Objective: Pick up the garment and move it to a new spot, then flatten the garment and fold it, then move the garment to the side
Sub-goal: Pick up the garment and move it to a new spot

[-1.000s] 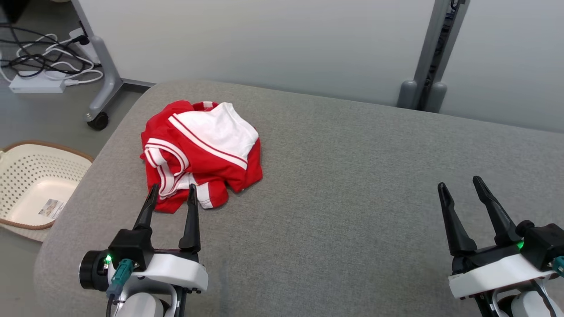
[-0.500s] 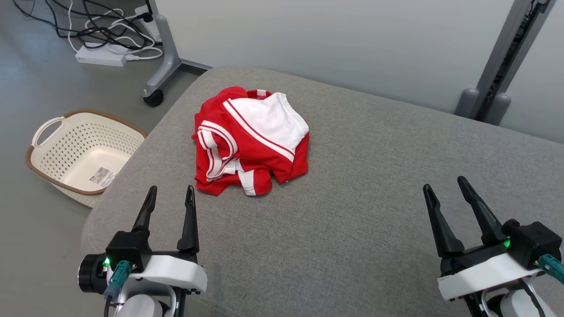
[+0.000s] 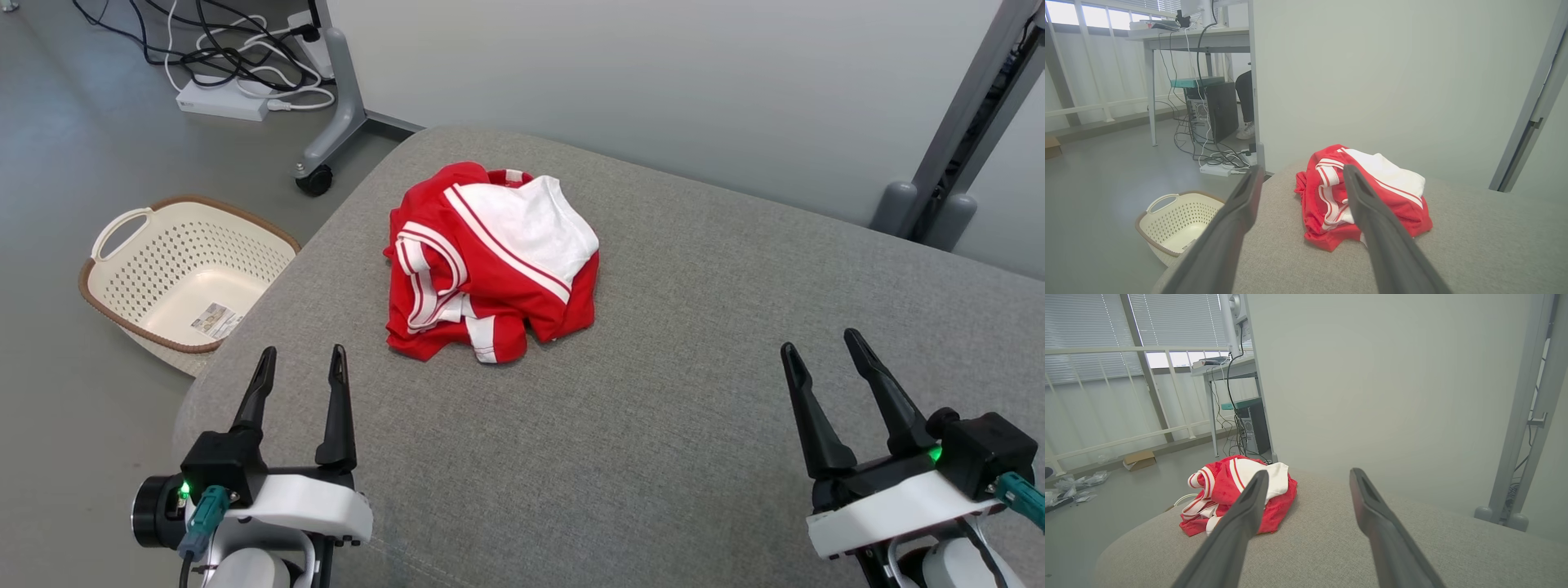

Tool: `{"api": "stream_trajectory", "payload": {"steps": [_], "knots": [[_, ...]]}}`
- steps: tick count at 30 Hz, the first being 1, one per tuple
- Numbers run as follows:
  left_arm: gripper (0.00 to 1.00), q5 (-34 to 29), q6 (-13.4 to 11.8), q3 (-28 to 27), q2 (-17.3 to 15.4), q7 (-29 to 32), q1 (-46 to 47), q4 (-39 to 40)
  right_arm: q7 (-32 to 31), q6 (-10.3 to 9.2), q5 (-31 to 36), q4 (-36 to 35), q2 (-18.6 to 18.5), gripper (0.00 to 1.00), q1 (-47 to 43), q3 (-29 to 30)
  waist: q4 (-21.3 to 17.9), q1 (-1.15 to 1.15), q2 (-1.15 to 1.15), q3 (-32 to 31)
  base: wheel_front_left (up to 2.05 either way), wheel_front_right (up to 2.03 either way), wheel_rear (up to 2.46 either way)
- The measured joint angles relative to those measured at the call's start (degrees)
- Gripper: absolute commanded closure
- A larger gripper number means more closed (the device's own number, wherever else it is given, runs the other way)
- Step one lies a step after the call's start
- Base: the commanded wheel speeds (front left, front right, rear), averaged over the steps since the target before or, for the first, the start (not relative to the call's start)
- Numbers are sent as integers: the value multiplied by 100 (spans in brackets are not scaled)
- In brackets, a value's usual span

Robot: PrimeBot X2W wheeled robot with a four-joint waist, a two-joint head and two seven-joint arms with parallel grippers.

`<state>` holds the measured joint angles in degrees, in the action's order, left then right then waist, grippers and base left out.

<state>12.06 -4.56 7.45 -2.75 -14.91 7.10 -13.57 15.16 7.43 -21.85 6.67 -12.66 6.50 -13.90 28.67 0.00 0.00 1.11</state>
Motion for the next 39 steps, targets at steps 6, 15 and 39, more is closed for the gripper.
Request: {"api": "stream_trajectory", "payload": {"steps": [6,15,39], "knots": [[0,-11,47,-34,0,0,7,3,0,0,-42,3,31,0,-2,-52,-59,0,0,-6,0,0,0],[0,-34,290,-97,-182,99,742,-448,0,0,-75,-29,48,0,71,-58,-270,0,0,136,0,0,0],[0,1042,1103,-430,-1012,1655,3400,-3045,0,0,-125,-62,-31,0,842,-246,-1532,0,0,1277,0,0,0]]}}
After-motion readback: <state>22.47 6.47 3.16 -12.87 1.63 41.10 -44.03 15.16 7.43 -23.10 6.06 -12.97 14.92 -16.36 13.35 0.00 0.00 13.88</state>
